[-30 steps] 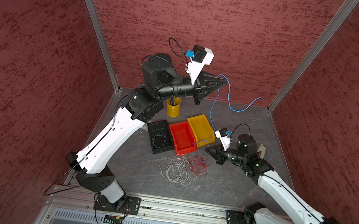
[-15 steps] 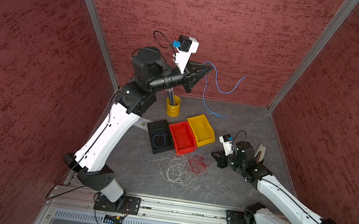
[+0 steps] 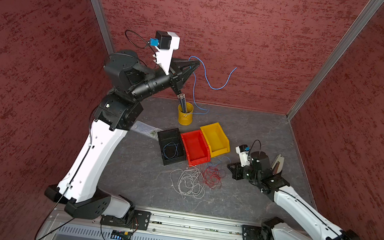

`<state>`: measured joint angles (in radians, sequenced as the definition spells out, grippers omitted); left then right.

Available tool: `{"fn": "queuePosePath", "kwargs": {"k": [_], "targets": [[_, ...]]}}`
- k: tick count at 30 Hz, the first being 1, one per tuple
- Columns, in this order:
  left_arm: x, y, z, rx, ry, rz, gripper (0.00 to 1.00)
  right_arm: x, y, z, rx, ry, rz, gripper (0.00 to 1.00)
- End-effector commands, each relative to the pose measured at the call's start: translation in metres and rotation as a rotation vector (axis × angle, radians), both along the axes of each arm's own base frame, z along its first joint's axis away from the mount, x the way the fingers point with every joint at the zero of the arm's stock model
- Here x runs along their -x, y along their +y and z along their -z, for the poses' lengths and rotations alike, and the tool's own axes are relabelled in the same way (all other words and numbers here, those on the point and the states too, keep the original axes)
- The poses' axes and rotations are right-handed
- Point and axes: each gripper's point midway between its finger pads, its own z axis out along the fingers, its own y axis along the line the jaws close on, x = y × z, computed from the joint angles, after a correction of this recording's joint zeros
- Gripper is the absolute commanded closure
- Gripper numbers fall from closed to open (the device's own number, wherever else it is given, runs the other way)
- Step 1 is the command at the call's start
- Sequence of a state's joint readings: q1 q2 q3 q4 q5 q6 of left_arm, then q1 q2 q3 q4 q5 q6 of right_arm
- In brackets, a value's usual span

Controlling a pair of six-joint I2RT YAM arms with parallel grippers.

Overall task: Untangle and sort cables by color
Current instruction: Untie the cable, then place the cable in the bin.

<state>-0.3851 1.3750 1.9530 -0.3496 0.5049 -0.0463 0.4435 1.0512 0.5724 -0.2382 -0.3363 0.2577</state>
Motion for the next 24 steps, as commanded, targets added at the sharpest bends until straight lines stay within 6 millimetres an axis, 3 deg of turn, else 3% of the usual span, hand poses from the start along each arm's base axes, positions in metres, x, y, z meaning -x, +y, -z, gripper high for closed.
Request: {"fn": "queuePosePath", "kwargs": {"k": [1,12,24], "targets": [[-0.009,0.01,0.015,0.001,0.014,-0.054,1.0,-0.01,0.008,-0.034,-0.035,-0.047,-0.006,1.0],[-0.028,0.04,0.093,-0.023,0.137,-0.143,1.0,-0.003,0.016,-0.064,-0.11,-0.094,-0.046,1.0],[-0.046,0.065,0.156,-0.025,0.246,-0.193,1.0,0.0,0.011,-0.048,-0.073,-0.029,-0.03,1.0]]}}
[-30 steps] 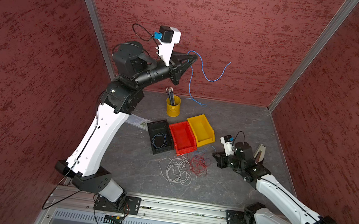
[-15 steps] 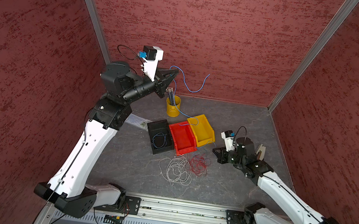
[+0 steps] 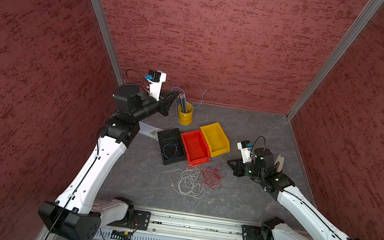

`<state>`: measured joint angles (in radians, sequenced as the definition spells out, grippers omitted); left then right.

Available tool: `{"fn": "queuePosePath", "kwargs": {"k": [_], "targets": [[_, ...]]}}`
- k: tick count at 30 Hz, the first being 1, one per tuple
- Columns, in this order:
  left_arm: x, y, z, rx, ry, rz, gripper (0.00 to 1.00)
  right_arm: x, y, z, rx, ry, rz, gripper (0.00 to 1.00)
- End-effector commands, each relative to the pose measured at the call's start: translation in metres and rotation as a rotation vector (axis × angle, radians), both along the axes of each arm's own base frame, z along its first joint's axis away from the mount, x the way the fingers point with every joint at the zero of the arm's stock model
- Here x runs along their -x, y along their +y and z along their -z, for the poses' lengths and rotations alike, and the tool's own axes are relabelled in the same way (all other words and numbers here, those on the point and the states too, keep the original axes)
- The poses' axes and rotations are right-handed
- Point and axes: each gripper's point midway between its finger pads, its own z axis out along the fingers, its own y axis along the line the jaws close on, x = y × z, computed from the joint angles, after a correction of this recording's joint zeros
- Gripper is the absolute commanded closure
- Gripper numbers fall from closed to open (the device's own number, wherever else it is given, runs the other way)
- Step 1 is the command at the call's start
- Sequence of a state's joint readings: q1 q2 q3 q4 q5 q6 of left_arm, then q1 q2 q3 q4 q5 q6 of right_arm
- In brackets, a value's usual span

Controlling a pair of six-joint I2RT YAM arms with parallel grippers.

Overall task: Untangle and sort cables by color
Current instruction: Place the cable in the bin.

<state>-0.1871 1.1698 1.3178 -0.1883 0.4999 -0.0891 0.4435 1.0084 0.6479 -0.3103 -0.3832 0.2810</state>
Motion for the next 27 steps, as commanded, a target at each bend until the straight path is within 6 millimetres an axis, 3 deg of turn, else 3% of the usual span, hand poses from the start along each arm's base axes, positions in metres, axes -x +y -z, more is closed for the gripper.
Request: {"fn": "queuePosePath", "kwargs": {"k": [1,27], "targets": [[0.003,0.006,-0.005,0.015,-0.037,-0.001,1.0,-0.003,0.004,-0.012,-0.01,-0.006,-0.006,1.0],[-0.023,0.037,0.066,0.048,0.077,-0.067,1.0,0.006,-0.004,0.002,0.045,0.054,0.002,1.0]]}}
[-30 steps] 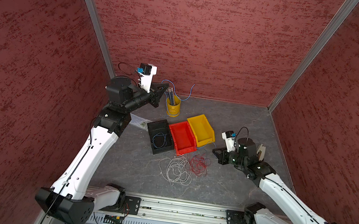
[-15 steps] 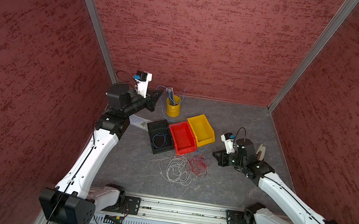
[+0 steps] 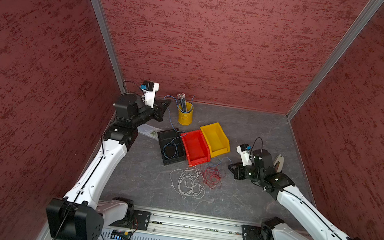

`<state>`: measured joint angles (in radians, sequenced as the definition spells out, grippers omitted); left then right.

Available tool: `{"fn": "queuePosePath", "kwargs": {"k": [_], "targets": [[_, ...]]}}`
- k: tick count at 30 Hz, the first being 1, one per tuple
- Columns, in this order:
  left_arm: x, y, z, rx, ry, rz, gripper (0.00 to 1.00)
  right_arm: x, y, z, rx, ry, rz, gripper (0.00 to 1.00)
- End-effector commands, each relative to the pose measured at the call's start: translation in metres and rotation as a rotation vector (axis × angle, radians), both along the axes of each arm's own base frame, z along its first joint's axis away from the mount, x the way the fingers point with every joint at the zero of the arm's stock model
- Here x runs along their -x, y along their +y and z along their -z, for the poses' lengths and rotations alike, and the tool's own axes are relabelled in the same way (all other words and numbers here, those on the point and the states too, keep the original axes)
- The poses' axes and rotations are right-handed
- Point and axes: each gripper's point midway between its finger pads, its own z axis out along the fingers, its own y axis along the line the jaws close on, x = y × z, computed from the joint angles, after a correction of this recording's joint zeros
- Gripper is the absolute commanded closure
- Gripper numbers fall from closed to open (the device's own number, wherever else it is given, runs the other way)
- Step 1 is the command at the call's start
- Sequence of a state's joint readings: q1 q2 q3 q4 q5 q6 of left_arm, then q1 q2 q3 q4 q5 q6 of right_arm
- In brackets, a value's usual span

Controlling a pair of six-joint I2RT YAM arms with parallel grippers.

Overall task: Untangle and sort cables by color
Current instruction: Place the cable in the bin.

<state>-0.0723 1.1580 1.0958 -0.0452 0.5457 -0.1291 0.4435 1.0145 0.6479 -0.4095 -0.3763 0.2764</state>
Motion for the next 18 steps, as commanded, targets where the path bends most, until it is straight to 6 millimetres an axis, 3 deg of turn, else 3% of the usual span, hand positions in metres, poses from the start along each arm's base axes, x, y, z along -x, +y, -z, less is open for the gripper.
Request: {"fn": "queuePosePath", "kwargs": {"k": [1,7,18], "targets": [[-0.003,0.004,0.003,0.025,-0.011,0.002,1.0,-0.007,0.003,-0.016,-0.005,-0.031,-0.002,1.0],[-0.009,0.015,0.027,0.031,0.027,-0.025,1.0,-0.006,0.002,-0.015,0.007,-0.024,-0.004,1.0],[-0.018,0.027,0.096,0.065,0.145,-0.019,1.0,-0.01,0.007,-0.015,0.005,-0.011,-0.016,1.0]]}}
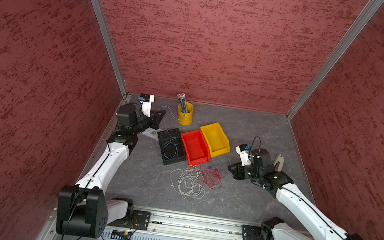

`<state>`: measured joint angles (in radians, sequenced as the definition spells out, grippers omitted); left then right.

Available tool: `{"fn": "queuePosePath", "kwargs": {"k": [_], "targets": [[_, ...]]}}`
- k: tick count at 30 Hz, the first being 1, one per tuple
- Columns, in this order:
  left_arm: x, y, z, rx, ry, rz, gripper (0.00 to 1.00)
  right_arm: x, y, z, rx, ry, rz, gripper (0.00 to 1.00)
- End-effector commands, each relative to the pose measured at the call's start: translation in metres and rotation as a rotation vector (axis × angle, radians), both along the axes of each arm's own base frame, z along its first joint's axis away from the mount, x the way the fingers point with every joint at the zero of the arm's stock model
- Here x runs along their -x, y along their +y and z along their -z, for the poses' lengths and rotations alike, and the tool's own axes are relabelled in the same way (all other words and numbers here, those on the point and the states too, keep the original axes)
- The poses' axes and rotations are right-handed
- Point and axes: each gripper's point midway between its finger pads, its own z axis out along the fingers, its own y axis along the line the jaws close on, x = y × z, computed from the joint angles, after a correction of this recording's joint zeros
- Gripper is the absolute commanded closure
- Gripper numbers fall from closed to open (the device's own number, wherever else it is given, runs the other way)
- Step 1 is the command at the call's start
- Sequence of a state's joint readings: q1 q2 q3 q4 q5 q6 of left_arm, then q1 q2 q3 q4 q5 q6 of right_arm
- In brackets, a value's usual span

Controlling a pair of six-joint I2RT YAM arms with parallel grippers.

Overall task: Untangle and sort cables by color
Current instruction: Place the cable in the bin.

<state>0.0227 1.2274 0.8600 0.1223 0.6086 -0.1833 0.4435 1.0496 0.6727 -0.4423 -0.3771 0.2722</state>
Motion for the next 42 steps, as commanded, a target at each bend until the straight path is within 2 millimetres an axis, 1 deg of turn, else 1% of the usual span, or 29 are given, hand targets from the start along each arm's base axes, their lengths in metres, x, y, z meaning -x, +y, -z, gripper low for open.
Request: {"fn": "queuePosePath", "kwargs": {"k": [1,5,7,10,15,22,29,30,32,34,35,38,42], "targets": [[-0.001,0.001,0.001,0.014,-0.014,0.018,1.0,-0.009,0.007,-0.019,-0.018,-0.045,-0.015,1.0],[0.001,0.003,0.016,0.002,0.043,0.013,1.0,-0.009,0.008,-0.017,-0.022,-0.036,-0.017,1.0],[0.004,0.003,0.02,-0.016,0.064,0.015,1.0,-0.01,0.009,-0.017,-0.026,-0.036,-0.016,1.0],[0.009,0.005,0.027,-0.049,0.095,0.009,1.0,-0.01,0.009,-0.016,-0.03,-0.034,-0.015,1.0],[0.018,0.007,0.046,-0.101,0.173,0.008,1.0,-0.011,0.01,-0.014,-0.031,-0.023,-0.008,1.0],[0.022,0.001,0.069,-0.227,0.255,0.006,1.0,-0.012,0.013,-0.015,-0.045,-0.009,-0.014,1.0],[0.016,-0.011,0.099,-0.396,0.329,0.029,1.0,-0.009,0.01,-0.014,-0.025,0.007,-0.011,1.0],[0.014,-0.012,0.104,-0.417,0.343,0.029,1.0,-0.009,0.009,-0.013,-0.013,0.014,-0.007,0.97],[0.011,-0.011,0.112,-0.46,0.372,0.016,1.0,-0.008,0.006,-0.011,0.012,0.03,-0.007,0.81],[0.008,-0.008,0.119,-0.494,0.399,0.001,1.0,-0.006,0.004,-0.01,0.033,0.047,-0.007,0.77],[0.007,-0.007,0.122,-0.506,0.411,-0.005,1.0,-0.005,0.002,-0.011,0.041,0.051,-0.009,0.73],[0.002,-0.004,0.129,-0.526,0.433,-0.012,1.0,-0.004,0.0,-0.017,0.049,0.04,-0.003,0.53],[0.0,0.002,0.141,-0.568,0.473,-0.027,1.0,-0.007,-0.002,-0.032,0.041,0.0,0.013,0.43]]}}
